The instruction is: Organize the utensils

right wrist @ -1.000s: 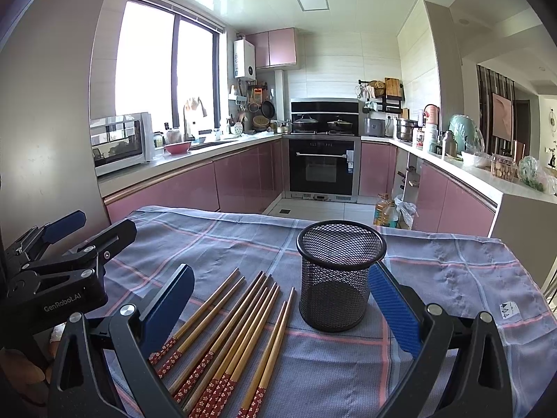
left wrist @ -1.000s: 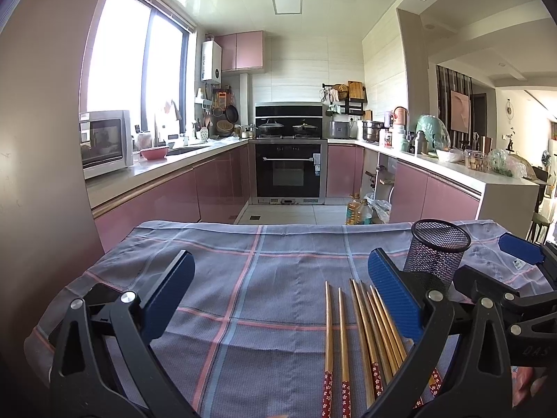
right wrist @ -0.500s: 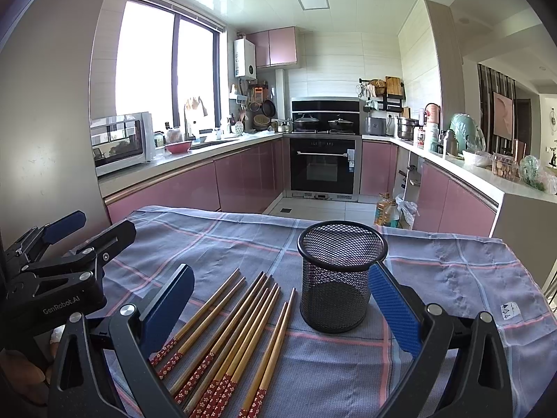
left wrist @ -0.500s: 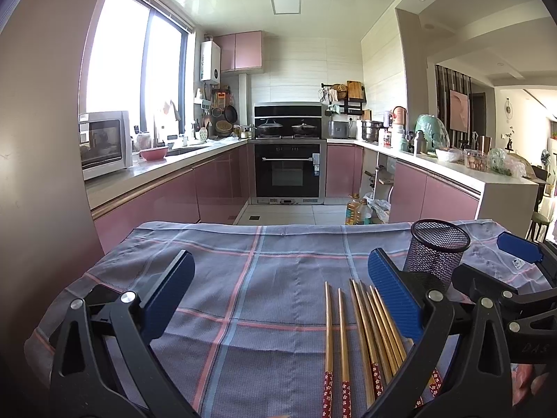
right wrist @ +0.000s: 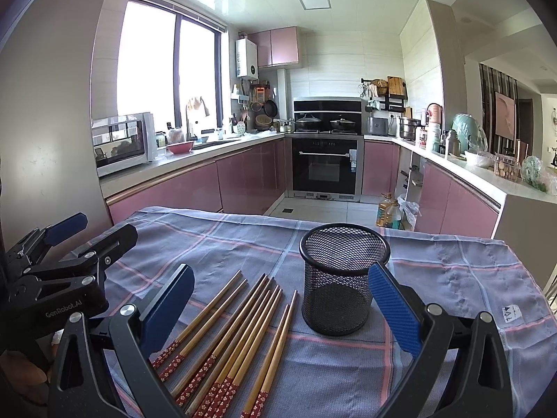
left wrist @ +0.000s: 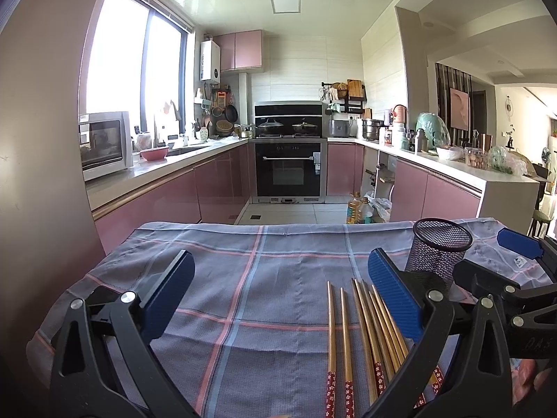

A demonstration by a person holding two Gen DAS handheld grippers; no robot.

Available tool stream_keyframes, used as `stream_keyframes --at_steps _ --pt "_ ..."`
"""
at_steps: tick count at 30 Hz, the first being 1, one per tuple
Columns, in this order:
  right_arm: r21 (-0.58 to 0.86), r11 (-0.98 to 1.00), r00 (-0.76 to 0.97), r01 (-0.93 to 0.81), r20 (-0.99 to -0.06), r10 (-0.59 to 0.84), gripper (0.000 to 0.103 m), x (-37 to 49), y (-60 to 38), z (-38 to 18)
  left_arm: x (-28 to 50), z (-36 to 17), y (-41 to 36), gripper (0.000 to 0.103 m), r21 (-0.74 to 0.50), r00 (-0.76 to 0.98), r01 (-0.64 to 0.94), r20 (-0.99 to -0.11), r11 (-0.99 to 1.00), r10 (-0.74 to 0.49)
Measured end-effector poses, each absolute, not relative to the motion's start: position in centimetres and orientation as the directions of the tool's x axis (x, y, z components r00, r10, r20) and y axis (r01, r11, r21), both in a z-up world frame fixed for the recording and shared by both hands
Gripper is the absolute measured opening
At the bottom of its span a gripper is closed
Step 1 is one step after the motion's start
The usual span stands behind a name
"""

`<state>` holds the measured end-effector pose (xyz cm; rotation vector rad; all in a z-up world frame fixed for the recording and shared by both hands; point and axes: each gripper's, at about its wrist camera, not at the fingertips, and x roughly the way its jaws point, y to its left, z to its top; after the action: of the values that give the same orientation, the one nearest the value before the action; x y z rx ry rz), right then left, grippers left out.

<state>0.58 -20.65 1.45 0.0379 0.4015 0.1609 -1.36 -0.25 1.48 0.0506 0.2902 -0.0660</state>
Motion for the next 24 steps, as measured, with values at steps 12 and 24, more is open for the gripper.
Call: stream_keyframes --at_steps 12,24 --pt "0.059 0.980 0.839 -0.191 -0.509 0.194 0.087 2.1 -20.4 -0.3 -0.2 0.8 0.2 0.098 0.066 0.930 0.116 -0.356 0.991 -0.086" --pt "0.114 0.968 0.644 -0.224 -0.728 0.235 0.048 4.4 -20.5 -5.4 4.8 -3.6 0.1 0.083 0.070 0.773 0.268 -0.611 0.961 -0.171"
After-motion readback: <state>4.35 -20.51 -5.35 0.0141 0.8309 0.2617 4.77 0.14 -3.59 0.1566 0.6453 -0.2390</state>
